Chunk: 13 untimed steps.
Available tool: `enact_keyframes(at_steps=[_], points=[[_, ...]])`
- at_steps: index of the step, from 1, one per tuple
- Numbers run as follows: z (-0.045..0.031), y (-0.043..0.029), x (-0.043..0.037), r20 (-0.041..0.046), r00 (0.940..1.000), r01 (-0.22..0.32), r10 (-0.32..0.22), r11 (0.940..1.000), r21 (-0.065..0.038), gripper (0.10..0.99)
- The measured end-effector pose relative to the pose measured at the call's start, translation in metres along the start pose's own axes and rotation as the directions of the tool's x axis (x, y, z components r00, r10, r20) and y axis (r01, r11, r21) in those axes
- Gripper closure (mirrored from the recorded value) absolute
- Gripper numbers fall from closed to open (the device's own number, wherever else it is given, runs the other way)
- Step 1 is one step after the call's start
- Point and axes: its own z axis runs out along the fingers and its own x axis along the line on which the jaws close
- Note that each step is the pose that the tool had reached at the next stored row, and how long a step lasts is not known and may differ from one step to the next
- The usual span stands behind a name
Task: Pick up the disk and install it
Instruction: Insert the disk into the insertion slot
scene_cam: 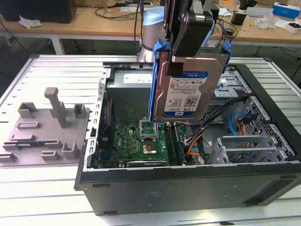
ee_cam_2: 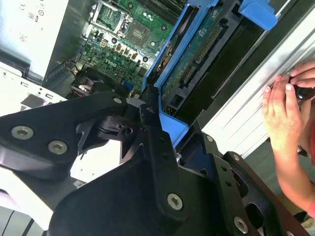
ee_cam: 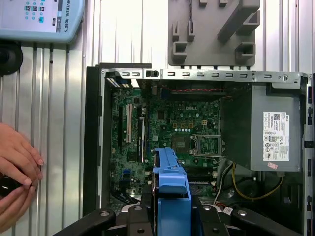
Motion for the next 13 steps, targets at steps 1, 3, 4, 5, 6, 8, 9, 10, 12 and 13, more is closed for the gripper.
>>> enact_keyframes(at_steps=[1, 3, 4, 5, 6, 8, 9, 10, 12, 13], points=[[0.0000, 0.0000, 0.0000, -0.0001, 1.0000, 0.000, 0.000, 1.0000, 0.000, 0.722], [0.0000, 0.0000, 0.0000, 0.0000, 1.0000, 0.000, 0.000, 1.0000, 0.000, 0.722], [0.0000, 0.0000, 0.0000, -0.0001, 1.0000, 0.000, 0.000, 1.0000, 0.000, 0.722], [0.0000, 0.0000, 0.0000, -0.0001, 1.0000, 0.000, 0.000, 1.0000, 0.000, 0.722], [0.0001, 0.0001, 0.0000, -0.0001, 1.0000, 0.000, 0.000, 1.0000, 0.000, 0.722], [0.0001, 0.0003, 0.0000, 0.0000, 1.0000, 0.000, 0.000, 1.0000, 0.000, 0.722], [0.0001, 0.0001, 0.0000, -0.0001, 1.0000, 0.000, 0.000, 1.0000, 0.000, 0.722], [0.0001, -0.0008, 0.0001, 0.0001, 1.0000, 0.000, 0.000, 1.0000, 0.000, 0.722], [0.0000, -0.0051, 0.0033, -0.0001, 1.0000, 0.000, 0.000, 1.0000, 0.000, 0.722], [0.0000, -0.0070, 0.0047, 0.0000, 1.0000, 0.000, 0.000, 1.0000, 0.000, 0.722]])
